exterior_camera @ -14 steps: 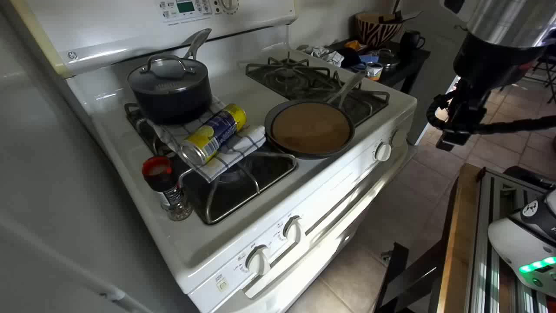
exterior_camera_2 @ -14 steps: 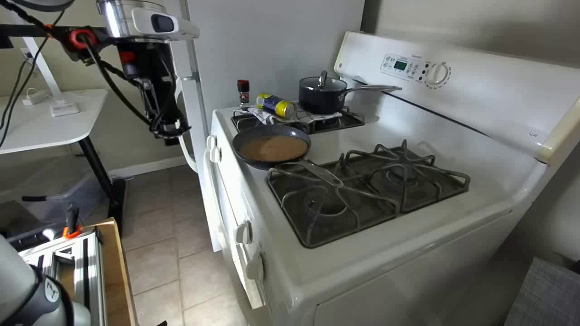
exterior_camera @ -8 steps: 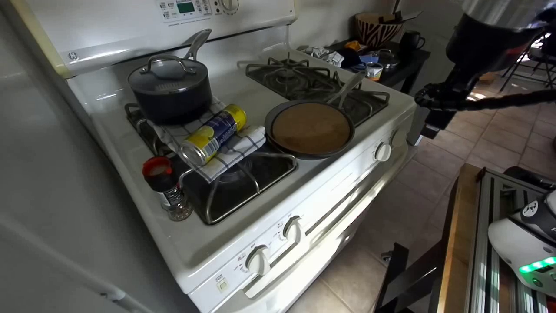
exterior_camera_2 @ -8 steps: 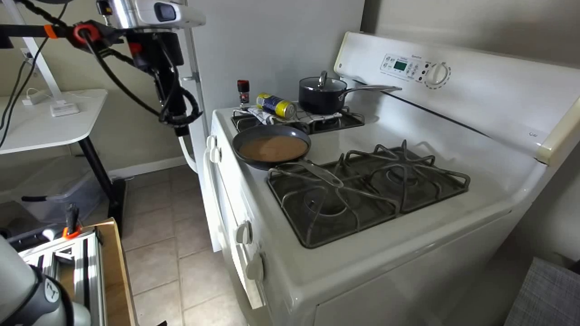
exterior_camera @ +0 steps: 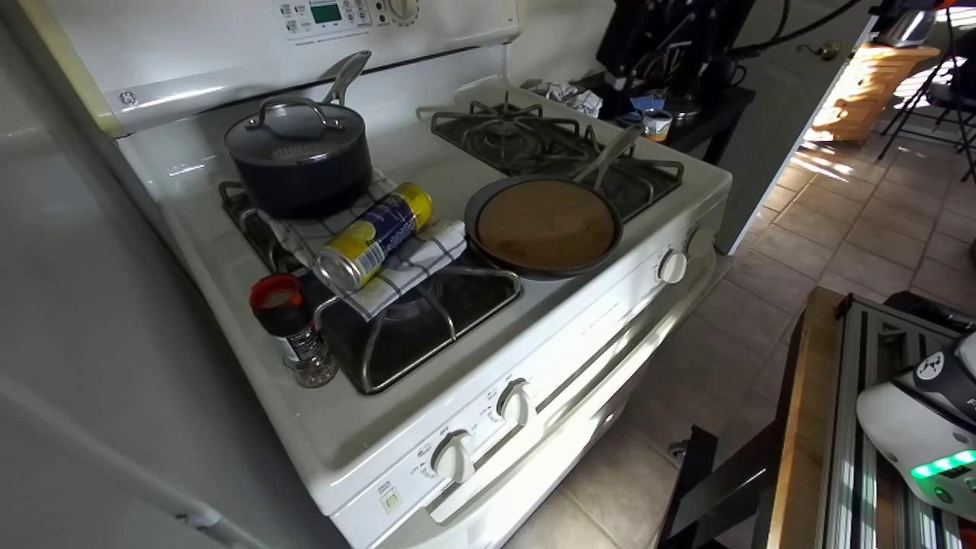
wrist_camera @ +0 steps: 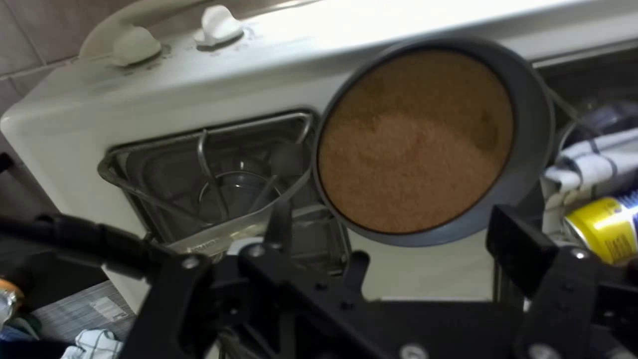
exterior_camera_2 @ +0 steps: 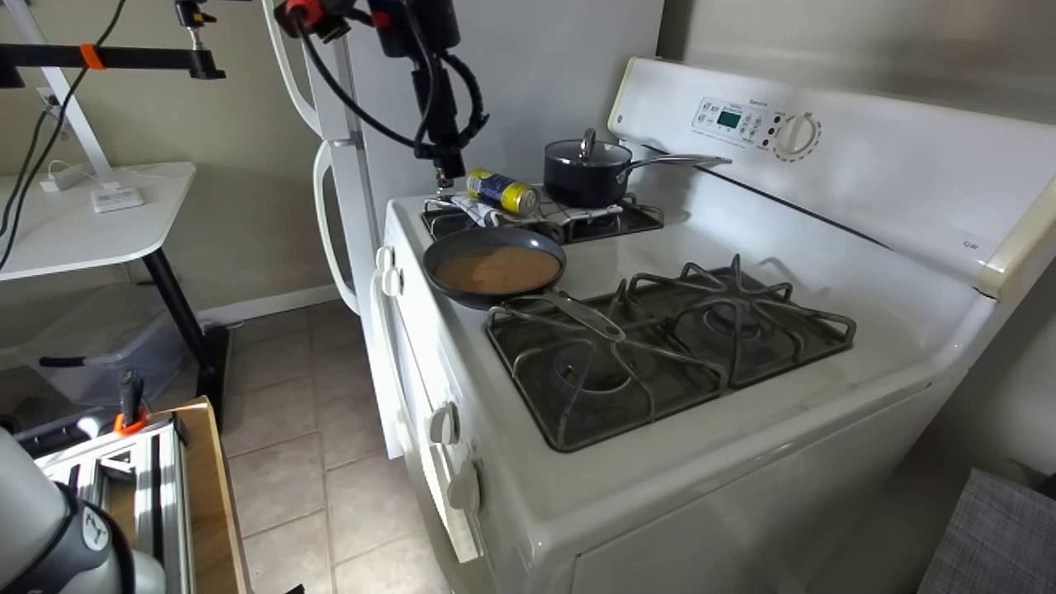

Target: Pick up the blue and yellow can on the towel and place it on the rare right plate of the stove

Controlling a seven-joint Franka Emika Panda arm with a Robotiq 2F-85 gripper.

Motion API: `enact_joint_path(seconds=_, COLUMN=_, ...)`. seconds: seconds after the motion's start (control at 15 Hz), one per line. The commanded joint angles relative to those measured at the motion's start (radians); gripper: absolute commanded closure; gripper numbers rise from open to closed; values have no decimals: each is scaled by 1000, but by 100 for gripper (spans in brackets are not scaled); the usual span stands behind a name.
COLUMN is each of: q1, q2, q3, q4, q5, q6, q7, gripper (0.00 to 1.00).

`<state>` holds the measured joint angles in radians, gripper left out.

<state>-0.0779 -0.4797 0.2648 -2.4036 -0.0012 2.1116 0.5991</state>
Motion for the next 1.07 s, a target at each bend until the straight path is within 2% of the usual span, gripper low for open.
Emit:
enact_joint_path(seconds=0.0, q1=23, q2=47, q3=-26, q4=46, q5=-7, q6=7, q7=52, gripper=0)
enact_joint_path(seconds=0.13, q1=28, q2=86, q3=-35, q4=78, q5=-11, q6=8, q7=59, gripper=0)
enact_joint_path(seconds=0.4, q1=32, q2=73, q3=-35, q4=69, q5=-11, q6=8, q7=58, gripper=0)
enact_joint_path(seconds=0.47, q1=26, q2=112, q3=-11, q4=110, q5=11, q6=-21, q7=153, gripper=0)
enact_joint_path(seconds=0.53, q1=10, q2=142, q3=23, q4=143, q5=-13, q6=-28, q7=266, gripper=0)
enact_joint_path(seconds=0.6, q1=-33, q2=180, q3=84, q4=186, q5=-5, q6=-11, q7=332, gripper=0)
enact_joint_path(seconds=0.87, q1=-62, q2=353, q3=203, q4=403, q5=-2, q6=-36, q7=608, gripper=0)
enact_joint_path(seconds=1.0, q1=-49, q2=461, q3=227, q4=521, q5=-31, q6=-41, q7=735, gripper=0)
